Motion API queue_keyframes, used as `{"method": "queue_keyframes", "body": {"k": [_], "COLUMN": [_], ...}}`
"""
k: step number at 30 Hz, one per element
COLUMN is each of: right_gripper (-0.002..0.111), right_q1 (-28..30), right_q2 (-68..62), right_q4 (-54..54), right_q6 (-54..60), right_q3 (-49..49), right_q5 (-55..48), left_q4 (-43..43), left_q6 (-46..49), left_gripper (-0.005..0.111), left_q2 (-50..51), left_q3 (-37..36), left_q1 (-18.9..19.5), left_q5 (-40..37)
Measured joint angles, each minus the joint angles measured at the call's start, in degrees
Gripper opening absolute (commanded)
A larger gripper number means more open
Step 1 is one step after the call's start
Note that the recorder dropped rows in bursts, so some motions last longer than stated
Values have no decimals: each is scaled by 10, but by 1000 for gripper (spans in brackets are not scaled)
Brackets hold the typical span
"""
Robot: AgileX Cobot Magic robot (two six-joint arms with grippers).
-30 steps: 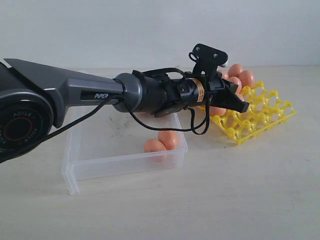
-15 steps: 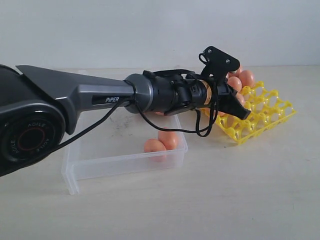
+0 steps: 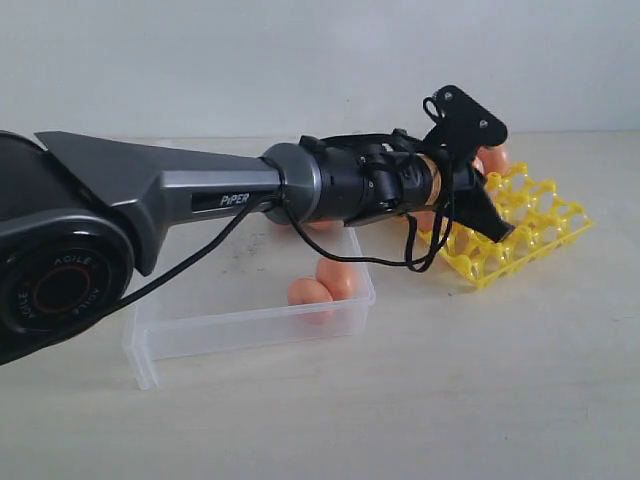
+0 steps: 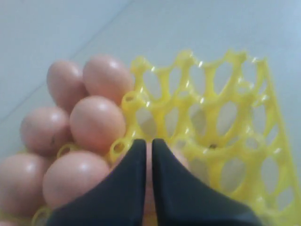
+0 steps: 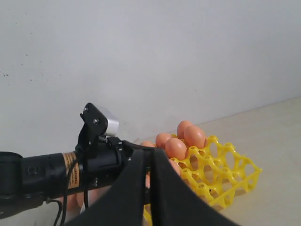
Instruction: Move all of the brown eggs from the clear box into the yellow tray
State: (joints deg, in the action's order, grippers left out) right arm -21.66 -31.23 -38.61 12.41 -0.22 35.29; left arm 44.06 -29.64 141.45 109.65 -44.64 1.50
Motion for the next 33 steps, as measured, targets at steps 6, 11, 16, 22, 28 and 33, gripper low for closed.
{"method": "queue_keyframes", "body": {"k": [6,11,16,22,28,33], "right_gripper": [0,0,0,0,0,0], "right_q1": [0,0,0,0,0,0], "right_q2": [0,0,0,0,0,0], "right_q4": [0,0,0,0,0,0], "right_q6": [0,0,0,0,0,0], "right_q3": [0,0,0,0,0,0], "right_q5": [0,0,0,0,0,0], "left_q4": [1,12,13,56,64,34], "left_q6": [-34,-40,-47,-42,-38,-38], "left_gripper": [4,4,4,4,4,4], "left_q2": [0,26,31,9,-45,-36], "left_q3": [4,4,4,1,23,29], "left_q1": [-11,-11,-12,-24,-29,-6], "left_q5": [25,5,-20,11,16,-24]}}
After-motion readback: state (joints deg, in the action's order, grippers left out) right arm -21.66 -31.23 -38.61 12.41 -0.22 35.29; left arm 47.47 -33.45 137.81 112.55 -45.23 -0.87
